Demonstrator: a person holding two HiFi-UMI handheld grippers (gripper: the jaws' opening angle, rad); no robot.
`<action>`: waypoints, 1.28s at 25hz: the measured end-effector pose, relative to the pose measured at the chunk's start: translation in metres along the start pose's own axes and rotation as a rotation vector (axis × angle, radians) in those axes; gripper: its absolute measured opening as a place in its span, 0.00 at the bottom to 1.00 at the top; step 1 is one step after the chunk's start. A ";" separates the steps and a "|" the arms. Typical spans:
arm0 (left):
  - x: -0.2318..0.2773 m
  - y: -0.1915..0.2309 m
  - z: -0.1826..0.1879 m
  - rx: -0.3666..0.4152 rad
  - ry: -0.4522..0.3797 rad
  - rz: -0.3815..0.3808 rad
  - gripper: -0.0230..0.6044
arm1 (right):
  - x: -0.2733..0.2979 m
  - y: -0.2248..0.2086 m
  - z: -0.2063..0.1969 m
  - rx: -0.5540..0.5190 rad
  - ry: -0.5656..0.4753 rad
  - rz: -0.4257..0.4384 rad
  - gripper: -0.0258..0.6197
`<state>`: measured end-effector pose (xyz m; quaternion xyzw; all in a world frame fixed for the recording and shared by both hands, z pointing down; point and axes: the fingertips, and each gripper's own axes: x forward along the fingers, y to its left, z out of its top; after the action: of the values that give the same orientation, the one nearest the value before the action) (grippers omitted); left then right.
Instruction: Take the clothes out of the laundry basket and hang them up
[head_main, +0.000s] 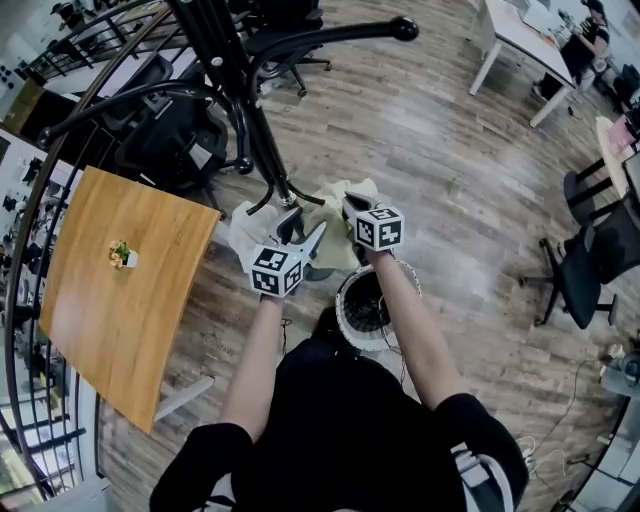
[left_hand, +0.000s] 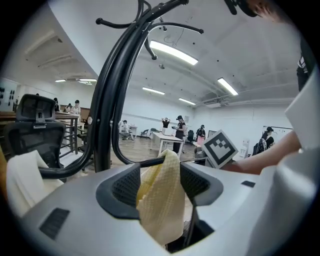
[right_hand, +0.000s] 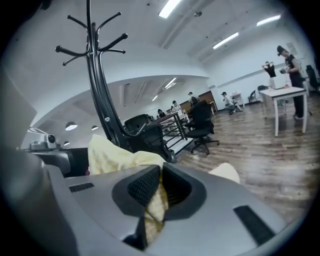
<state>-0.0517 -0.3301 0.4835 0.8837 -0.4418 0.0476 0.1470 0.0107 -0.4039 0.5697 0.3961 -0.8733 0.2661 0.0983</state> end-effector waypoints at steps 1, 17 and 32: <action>-0.001 0.002 -0.002 0.000 0.007 -0.002 0.43 | -0.003 -0.001 -0.002 -0.009 0.004 -0.003 0.08; 0.027 -0.031 -0.020 -0.306 -0.091 -0.331 0.07 | -0.008 0.041 0.014 0.350 -0.105 0.254 0.05; 0.012 -0.020 -0.049 -0.061 0.032 -0.142 0.28 | -0.068 0.034 0.030 0.247 -0.161 0.233 0.06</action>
<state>-0.0262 -0.3130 0.5286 0.9070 -0.3769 0.0376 0.1840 0.0320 -0.3580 0.5051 0.3215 -0.8789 0.3484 -0.0529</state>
